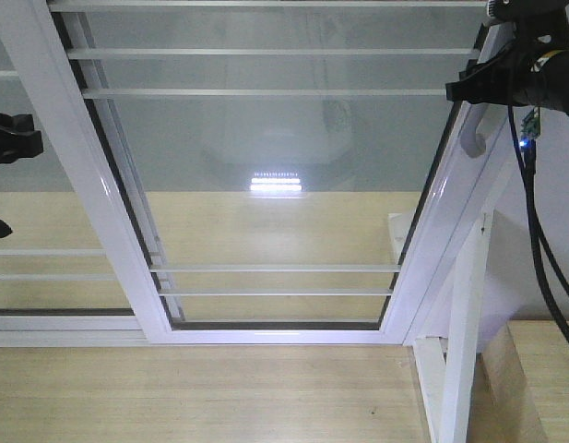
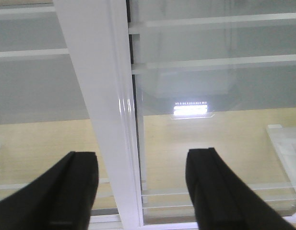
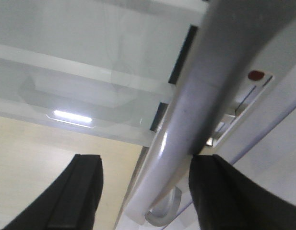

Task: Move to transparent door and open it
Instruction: 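Raise the right gripper and close it around the silver door handle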

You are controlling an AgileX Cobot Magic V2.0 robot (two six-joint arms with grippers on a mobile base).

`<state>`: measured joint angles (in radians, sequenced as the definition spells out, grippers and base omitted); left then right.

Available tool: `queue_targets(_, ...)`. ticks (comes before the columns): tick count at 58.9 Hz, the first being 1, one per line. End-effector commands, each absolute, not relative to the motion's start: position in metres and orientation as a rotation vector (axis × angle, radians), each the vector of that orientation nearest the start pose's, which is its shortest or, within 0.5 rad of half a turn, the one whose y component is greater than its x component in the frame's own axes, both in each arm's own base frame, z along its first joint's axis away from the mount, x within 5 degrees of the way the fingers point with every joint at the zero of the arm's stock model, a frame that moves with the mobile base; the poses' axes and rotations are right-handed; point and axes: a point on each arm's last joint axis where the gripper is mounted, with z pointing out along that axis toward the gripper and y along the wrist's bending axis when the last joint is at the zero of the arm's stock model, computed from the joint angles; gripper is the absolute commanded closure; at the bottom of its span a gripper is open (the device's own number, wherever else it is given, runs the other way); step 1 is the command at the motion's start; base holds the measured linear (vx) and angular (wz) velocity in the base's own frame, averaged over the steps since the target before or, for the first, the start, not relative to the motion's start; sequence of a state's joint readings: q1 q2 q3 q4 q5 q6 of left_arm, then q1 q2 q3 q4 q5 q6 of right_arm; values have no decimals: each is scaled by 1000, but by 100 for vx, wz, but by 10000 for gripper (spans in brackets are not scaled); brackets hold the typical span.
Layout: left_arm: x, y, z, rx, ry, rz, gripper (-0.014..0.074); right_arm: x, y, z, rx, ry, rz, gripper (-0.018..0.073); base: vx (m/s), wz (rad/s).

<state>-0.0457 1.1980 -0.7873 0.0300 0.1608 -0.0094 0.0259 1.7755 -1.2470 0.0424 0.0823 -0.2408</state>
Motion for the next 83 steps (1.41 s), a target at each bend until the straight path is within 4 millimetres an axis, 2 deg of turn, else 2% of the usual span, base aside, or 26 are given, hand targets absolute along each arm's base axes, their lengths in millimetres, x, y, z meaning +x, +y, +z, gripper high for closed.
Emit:
queue_targets(1,260,-13,323,50,1910,-31,74,422,12,296,-212,1846,-126,90,0,0)
queue_targets(8,260,-13,324,49,1901,-31,74,426,11,289,-177,1855,-105,134,0,0)
queue_targets(14,260,-13,325,49,1895,-31,74,427,11,289,-147,1839,-91,230,0,0)
queue_targets(28,260,-13,325,49,1894,-32,74,428,9,291,-30,1822,-30,573,0,0)
queue_targets(41,260,-13,325,49,1893,-32,74,428,14,291,-32,1821,-19,571,0,0)
queue_targets(68,260,-13,325,49,1890,-32,74,425,64,300,-121,1717,50,567,0,0)
queue_targets(83,261,-13,326,49,1877,-32,74,421,87,300,-158,1715,97,565,0,0)
